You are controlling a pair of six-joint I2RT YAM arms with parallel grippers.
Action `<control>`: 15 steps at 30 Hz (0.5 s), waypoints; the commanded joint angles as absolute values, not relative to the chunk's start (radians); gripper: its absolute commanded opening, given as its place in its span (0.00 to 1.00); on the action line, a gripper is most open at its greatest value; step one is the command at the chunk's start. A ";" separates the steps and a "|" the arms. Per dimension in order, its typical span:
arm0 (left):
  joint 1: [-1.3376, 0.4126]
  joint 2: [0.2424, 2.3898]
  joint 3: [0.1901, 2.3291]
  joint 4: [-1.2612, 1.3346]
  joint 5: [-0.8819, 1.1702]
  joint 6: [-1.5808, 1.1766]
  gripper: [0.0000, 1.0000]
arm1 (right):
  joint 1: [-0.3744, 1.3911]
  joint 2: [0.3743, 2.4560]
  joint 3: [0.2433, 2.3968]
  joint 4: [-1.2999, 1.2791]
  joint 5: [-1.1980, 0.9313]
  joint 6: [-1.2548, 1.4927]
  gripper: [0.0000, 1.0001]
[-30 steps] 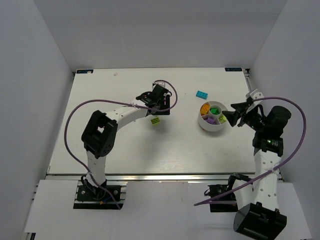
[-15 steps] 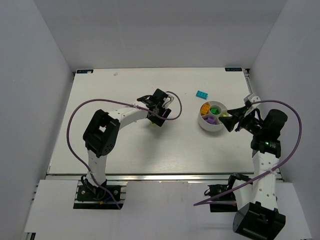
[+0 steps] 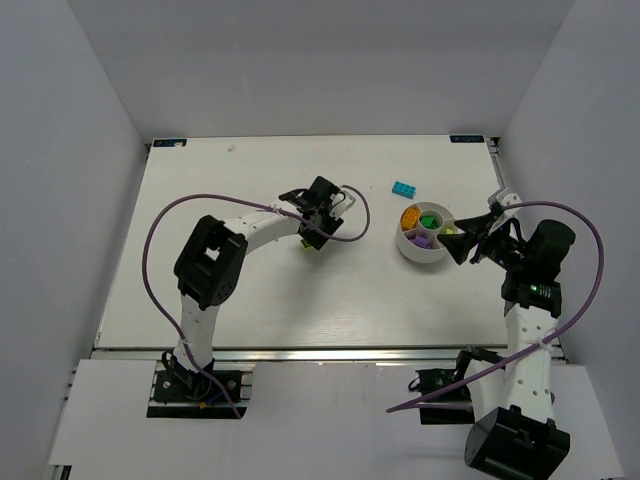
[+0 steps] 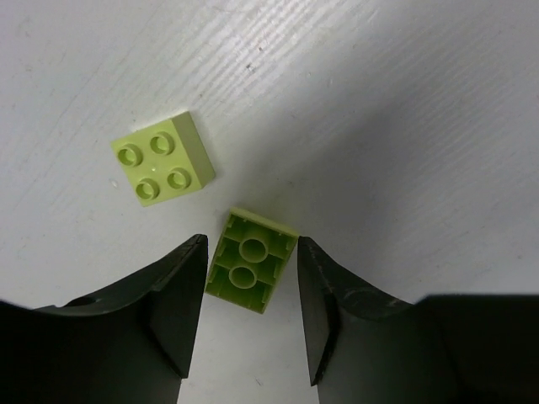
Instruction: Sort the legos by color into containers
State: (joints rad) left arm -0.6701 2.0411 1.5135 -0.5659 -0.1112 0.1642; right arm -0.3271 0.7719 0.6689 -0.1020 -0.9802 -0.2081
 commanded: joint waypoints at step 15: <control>-0.641 2.002 1.526 -0.575 0.092 0.147 0.20 | -0.331 0.756 0.661 -0.123 -1.099 -0.236 0.50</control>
